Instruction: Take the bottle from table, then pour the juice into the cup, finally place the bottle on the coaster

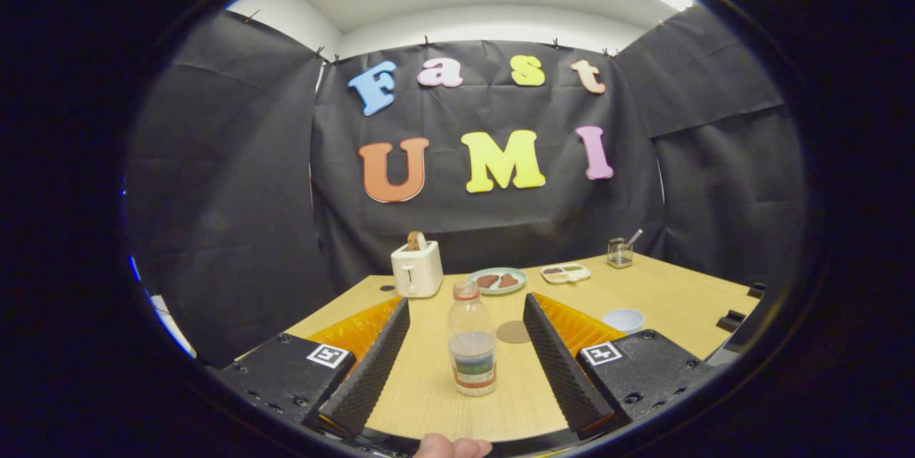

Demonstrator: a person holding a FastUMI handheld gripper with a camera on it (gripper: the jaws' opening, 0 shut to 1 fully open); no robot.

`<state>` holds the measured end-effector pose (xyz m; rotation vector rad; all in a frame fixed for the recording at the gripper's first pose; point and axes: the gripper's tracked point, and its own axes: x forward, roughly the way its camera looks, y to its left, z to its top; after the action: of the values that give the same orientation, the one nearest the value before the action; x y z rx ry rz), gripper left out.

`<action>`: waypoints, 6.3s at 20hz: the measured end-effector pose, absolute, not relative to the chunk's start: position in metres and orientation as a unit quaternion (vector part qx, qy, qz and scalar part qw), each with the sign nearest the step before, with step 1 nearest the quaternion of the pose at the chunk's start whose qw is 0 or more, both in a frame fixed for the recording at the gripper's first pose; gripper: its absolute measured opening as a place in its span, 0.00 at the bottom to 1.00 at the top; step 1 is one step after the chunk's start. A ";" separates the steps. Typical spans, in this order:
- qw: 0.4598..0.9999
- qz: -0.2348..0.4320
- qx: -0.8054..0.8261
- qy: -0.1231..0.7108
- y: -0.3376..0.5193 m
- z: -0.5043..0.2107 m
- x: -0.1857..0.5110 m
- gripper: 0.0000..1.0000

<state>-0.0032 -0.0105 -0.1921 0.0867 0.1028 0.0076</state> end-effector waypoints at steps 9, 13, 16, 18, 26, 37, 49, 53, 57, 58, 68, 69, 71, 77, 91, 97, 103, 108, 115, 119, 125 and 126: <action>0.996 -0.020 -0.006 0.090 -0.007 -0.282 0.024 1.00; 0.994 -0.018 -0.021 0.103 -0.001 -0.306 0.046 1.00; 0.993 -0.027 -0.032 0.112 -0.003 -0.318 0.058 1.00; 0.993 -0.030 -0.035 0.113 -0.005 -0.320 0.066 1.00; 0.991 -0.032 -0.060 0.119 -0.011 -0.321 0.094 1.00; 0.990 -0.014 -0.053 0.128 -0.008 -0.300 0.094 0.79; 0.971 0.009 0.214 0.109 -0.036 -0.239 0.098 0.76; 0.946 0.019 0.301 0.118 -0.045 -0.240 0.108 0.75; 0.914 0.019 0.388 0.120 -0.050 -0.245 0.112 0.75; 0.905 0.021 0.408 0.117 -0.051 -0.244 0.113 0.75; 0.800 0.011 0.594 0.089 -0.068 -0.248 0.123 0.74; 0.791 0.010 0.606 0.086 -0.069 -0.247 0.124 0.74; 0.777 0.008 0.624 0.082 -0.072 -0.246 0.122 0.75; 0.736 -0.011 0.673 0.078 -0.080 -0.249 0.127 0.74; 0.665 -0.027 0.745 0.043 -0.097 -0.245 0.128 0.74; 0.646 -0.034 0.761 0.034 -0.106 -0.242 0.129 0.74; 0.632 -0.032 0.774 0.035 -0.107 -0.233 0.137 0.74; 0.621 -0.028 0.783 0.032 -0.107 -0.224 0.136 0.74; 0.603 -0.027 0.797 0.027 -0.110 -0.219 0.135 0.74; 0.597 -0.024 0.802 0.026 -0.109 -0.217 0.135 0.74; 0.584 -0.018 0.812 0.014 -0.109 -0.209 0.137 0.74; 0.582 -0.017 0.813 0.012 -0.109 -0.209 0.137 0.74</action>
<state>0.1371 -0.1093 -0.2087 1.8985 0.0288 -0.0406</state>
